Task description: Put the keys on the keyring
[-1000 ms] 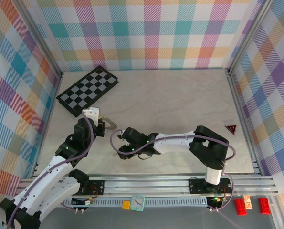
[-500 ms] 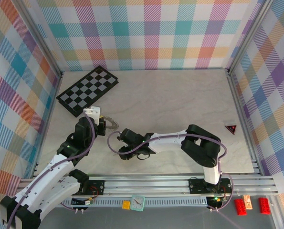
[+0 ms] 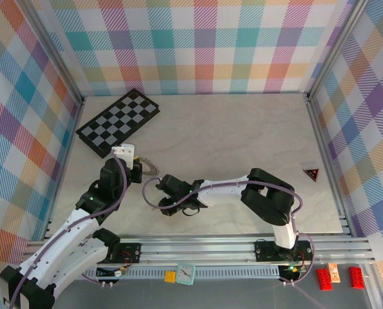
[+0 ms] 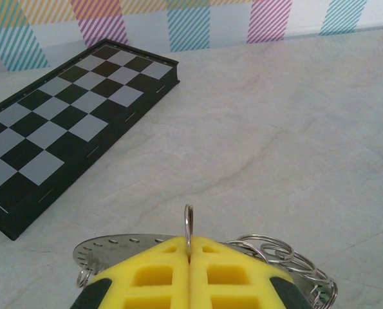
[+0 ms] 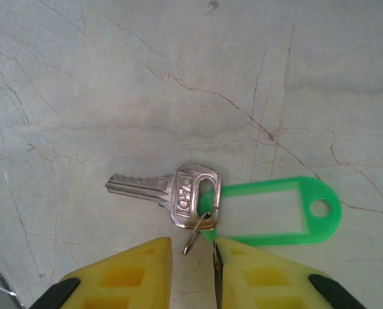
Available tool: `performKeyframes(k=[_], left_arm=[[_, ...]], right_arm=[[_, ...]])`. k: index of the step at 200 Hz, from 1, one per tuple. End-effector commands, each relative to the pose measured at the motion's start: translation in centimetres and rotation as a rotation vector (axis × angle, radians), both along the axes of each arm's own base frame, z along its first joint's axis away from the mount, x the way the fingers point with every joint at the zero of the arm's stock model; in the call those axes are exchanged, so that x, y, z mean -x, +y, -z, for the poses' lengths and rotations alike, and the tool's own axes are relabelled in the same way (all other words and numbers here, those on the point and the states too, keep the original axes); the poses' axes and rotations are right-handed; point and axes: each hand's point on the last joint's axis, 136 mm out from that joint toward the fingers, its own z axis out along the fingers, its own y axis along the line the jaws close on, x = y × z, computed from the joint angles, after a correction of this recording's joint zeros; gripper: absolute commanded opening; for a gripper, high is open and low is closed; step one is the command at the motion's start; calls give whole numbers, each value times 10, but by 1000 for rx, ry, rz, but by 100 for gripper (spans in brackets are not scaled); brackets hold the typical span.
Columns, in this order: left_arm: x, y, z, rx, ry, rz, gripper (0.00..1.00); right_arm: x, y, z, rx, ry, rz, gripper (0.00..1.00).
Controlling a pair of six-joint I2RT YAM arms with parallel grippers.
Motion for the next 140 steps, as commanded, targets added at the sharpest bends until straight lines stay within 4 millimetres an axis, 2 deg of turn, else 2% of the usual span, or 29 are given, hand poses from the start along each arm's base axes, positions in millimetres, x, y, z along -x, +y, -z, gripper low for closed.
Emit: performKeyframes(k=[1,35,51,91,115,140], left_arm=[[-2,2,-12,45,-56,-17,0],[0,4,-12,48,-56,-22,0],[0,4,-11,48,-56,-21,0],[2,3,-11,48,-56,-9,0],[4,-11,-16,74,-55,71,0],[7,-30,-23,90,-59,178,0]], right_arm=[[-3,3,-1,14,-21,8,23],[-5,5,-3,11,-27,13,21],[-6,6,-2,16,-30,14,14],[-4,2,-7,11,-43,2,4],[0,-12,-15,25,-54,-9,0],[10,-43,-15,75,-44,-3,0]])
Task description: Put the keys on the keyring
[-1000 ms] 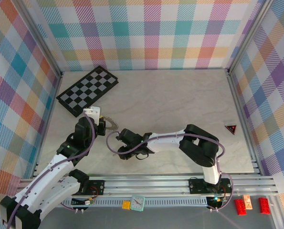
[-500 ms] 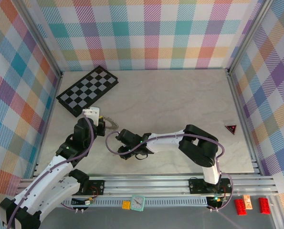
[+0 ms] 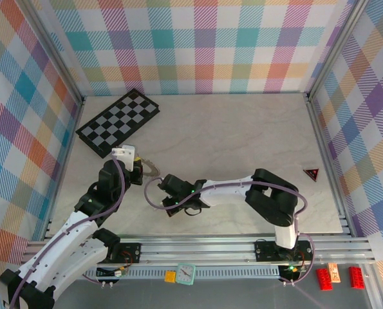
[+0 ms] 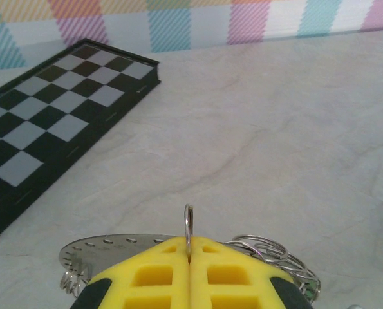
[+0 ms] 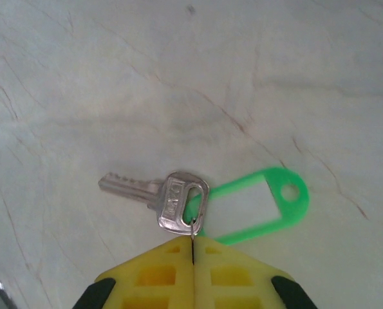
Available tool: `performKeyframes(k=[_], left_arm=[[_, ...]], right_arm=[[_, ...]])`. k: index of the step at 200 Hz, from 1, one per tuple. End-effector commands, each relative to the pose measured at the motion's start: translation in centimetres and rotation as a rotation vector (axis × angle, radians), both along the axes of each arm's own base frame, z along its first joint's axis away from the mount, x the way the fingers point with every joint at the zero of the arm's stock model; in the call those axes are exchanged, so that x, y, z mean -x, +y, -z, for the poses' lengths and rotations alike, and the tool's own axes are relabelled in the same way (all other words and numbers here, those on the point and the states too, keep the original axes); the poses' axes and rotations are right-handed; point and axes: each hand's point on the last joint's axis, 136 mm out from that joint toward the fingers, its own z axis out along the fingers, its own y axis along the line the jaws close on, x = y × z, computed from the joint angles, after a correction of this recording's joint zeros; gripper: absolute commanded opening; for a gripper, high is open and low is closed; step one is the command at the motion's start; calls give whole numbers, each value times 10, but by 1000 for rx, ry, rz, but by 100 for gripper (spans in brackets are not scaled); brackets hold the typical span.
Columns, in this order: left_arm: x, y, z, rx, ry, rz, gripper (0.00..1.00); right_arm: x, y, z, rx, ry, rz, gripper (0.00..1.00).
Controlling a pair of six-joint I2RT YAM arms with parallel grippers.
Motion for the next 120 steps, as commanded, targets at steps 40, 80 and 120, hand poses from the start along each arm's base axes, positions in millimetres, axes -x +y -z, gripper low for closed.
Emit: performKeyframes(k=[40,80,120], left_arm=[[8,-55,-28,73,-71,325,0],[14,-88,-43,142,-98,505,0],[19,-109,-43,144,-91,643,0]], right_arm=[[30,-80,0,155,35,9,0],[40,-111,-6,191,55,18,0],[46,-133,-4,223,80,28,0]])
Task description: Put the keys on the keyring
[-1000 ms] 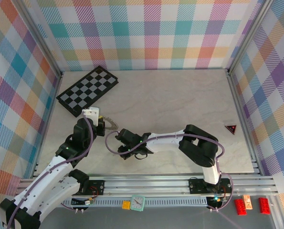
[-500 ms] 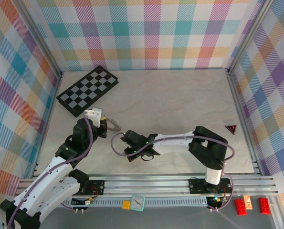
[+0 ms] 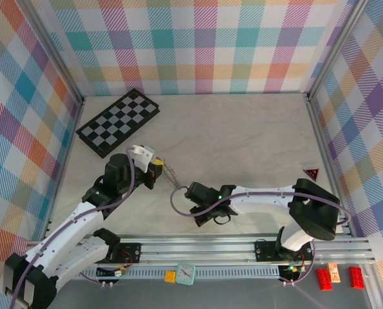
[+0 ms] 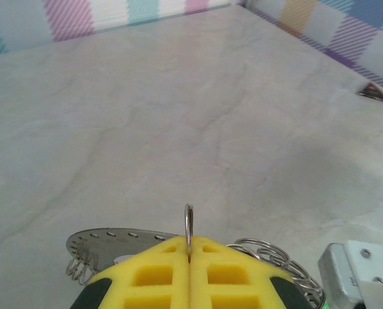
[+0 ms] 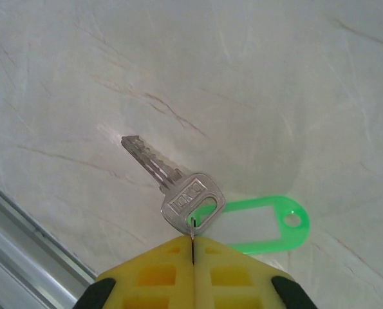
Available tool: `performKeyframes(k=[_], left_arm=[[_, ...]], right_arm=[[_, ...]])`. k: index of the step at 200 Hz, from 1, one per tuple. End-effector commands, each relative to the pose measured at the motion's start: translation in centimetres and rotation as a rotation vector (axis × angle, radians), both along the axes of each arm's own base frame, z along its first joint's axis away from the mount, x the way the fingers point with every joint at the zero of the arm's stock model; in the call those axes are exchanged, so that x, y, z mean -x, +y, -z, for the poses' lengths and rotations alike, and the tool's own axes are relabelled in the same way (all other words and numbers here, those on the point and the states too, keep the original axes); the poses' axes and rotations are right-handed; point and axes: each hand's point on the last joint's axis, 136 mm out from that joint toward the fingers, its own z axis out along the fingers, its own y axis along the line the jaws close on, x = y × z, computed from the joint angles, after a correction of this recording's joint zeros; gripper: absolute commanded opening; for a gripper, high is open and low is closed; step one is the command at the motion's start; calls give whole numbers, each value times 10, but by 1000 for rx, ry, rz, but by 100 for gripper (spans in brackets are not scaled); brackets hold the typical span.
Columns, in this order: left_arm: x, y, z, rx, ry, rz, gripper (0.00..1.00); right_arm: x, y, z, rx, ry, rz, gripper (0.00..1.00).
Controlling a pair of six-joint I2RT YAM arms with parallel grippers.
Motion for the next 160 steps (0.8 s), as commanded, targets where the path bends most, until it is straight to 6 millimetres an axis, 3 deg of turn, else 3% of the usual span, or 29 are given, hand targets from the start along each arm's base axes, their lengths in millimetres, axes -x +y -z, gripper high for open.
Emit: performKeyframes(k=[1,35,85,160], left_arm=[[4,-22,-43,74,-123,143,0],[7,-29,-40,66,-120,189,0],[-4,-15,-24,9,-99,91,0],[-9,-11,-17,-17,-79,59,0]], right_arm=[[6,-21,3,43,31,15,0],[0,-28,1,19,35,42,0],[-10,-24,8,-1,39,58,0],[-16,-18,11,-13,38,78,9]])
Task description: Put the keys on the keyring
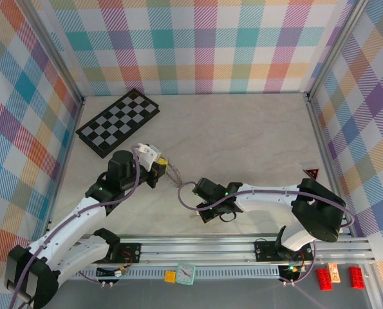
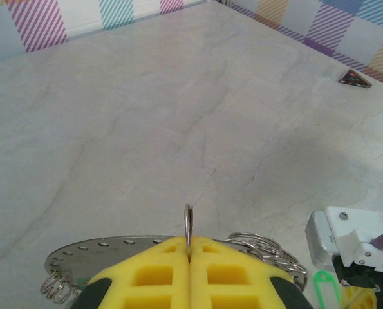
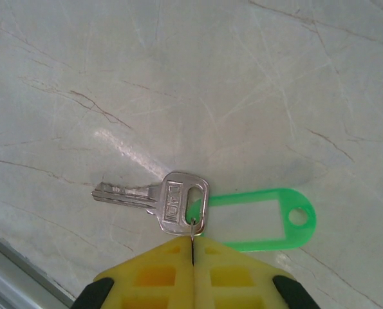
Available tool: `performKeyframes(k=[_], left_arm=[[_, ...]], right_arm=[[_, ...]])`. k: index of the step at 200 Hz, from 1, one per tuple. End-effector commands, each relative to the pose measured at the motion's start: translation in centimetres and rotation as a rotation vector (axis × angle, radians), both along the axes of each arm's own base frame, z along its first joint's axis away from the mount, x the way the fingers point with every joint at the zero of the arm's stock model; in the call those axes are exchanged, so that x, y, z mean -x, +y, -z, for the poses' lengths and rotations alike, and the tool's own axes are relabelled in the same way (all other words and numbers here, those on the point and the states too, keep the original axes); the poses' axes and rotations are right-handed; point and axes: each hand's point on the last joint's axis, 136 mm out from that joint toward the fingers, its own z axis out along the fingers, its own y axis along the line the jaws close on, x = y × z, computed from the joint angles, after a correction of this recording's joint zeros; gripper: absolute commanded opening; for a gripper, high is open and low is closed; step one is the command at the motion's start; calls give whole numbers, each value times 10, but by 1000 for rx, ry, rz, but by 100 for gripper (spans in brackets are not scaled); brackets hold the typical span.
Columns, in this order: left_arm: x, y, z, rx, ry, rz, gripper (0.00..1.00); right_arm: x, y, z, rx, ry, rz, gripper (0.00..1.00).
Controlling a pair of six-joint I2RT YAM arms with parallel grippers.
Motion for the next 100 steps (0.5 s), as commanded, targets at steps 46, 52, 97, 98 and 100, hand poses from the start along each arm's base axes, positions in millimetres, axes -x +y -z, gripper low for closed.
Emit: performKeyframes(k=[46,52,97,98,100], left_arm=[[-5,-1,-18,15,-54,-5,0],[-5,-1,-18,15,-54,-4,0],[-6,-1,-17,16,-51,-4,0],[-6,-1,-17,15,-51,-4,0],[-6,-1,-17,15,-51,-4,0]], right_arm=[[-2,3,4,-5,10,12,16],[-2,3,3,-6,10,12,17],[-3,4,2,-10,8,13,17],[-3,4,3,-9,8,13,17],[-3,4,3,-9,9,12,17]])
